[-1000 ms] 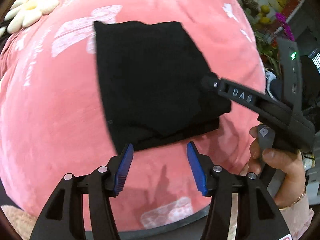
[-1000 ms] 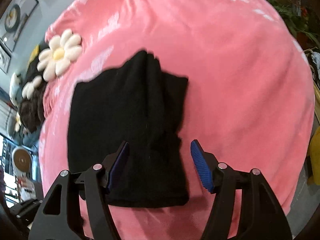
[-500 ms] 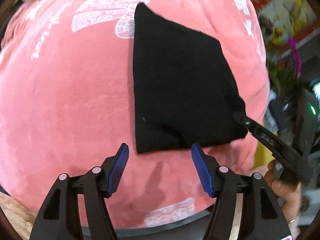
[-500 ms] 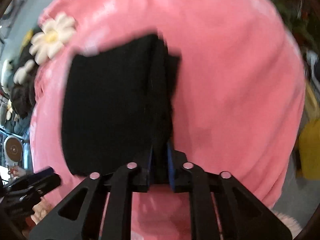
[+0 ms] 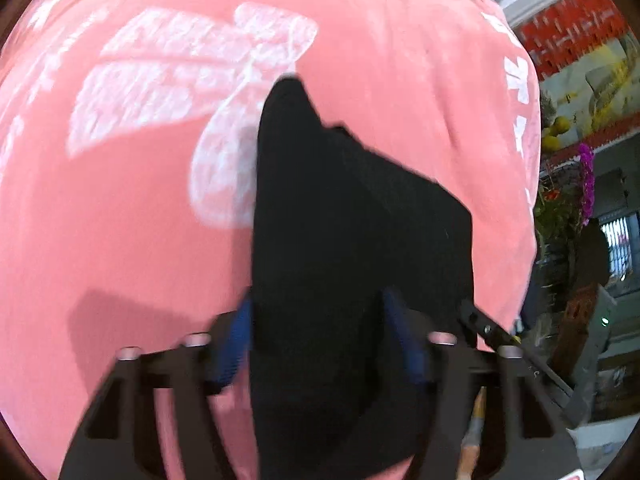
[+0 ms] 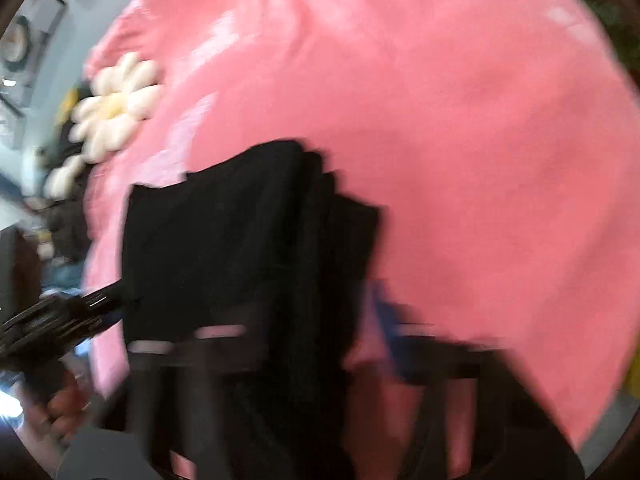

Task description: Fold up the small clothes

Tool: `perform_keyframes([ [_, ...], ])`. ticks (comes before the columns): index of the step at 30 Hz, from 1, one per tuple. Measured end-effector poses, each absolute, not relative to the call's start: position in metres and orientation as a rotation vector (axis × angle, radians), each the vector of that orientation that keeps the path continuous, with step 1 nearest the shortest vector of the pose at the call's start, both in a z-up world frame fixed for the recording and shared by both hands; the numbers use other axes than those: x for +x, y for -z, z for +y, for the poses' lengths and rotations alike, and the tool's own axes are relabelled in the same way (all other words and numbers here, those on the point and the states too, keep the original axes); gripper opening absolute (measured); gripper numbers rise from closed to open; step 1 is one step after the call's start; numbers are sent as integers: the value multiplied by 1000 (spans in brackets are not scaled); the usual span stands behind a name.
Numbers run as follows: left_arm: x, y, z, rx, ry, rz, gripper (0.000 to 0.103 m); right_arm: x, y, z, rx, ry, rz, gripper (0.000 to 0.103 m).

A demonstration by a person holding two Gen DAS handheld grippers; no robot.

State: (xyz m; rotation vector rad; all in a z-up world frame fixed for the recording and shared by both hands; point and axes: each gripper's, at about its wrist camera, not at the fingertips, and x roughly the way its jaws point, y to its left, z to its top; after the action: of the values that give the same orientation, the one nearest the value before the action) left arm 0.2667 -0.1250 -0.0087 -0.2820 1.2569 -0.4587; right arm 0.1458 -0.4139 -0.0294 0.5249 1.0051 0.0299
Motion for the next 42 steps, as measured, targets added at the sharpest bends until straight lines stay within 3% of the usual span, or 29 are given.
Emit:
perform_keyframes([
  [1, 273, 9, -125, -278, 474, 1226, 39, 143, 25, -413, 507, -25, 974, 4],
  [3, 280, 16, -120, -307, 471, 1221, 39, 143, 34, -414, 500, -12, 999, 5],
  [4, 283, 24, -118, -316, 463, 1238, 47, 146, 45, -414, 504, -12, 1045, 6],
  [7, 277, 23, -103, -390, 496, 1237, 53, 137, 33, -415, 541, 3, 1008, 15],
  [8, 272, 19, -98, -408, 493, 1243, 55, 132, 27, -416, 547, 9, 991, 29],
  [9, 266, 16, -92, -420, 492, 1251, 59, 123, 21, -415, 557, 16, 971, 54],
  [11, 241, 9, -76, -477, 522, 1260, 72, 108, 17, -410, 561, 11, 963, 66],
  [18, 172, 49, -77, -627, 546, 1397, 75, 123, 53, -397, 646, -42, 1079, 66],
  [19, 166, 48, -77, -634, 551, 1348, 71, 124, 55, -395, 645, -50, 1073, 63],
  [20, 163, 48, -80, -625, 575, 1345, 45, 125, 53, -393, 635, -76, 1069, 49],
  [21, 162, 51, -83, -623, 596, 1383, 26, 125, 48, -392, 649, -99, 1073, 31],
  [22, 162, 50, -81, -649, 614, 1405, 16, 123, 42, -393, 656, -104, 1072, 28],
  [28, 158, -7, -38, -560, 678, 1371, 10, 89, 13, -368, 616, -186, 1076, 24],
  [31, 149, 17, -29, -401, 576, 1471, 13, 78, 46, -345, 542, -123, 1189, 31],
  [34, 140, 31, -20, -408, 485, 1505, 26, 75, 37, -351, 565, -69, 1160, 46],
  [38, 150, 1, -26, -386, 480, 1354, 59, 72, 28, -374, 631, -32, 1074, 62],
  [40, 167, -7, -41, -361, 501, 1323, 59, 76, 42, -385, 735, -41, 1077, 63],
  [42, 185, -9, -60, -359, 543, 1319, 66, 79, 56, -390, 795, -47, 1093, 63],
])
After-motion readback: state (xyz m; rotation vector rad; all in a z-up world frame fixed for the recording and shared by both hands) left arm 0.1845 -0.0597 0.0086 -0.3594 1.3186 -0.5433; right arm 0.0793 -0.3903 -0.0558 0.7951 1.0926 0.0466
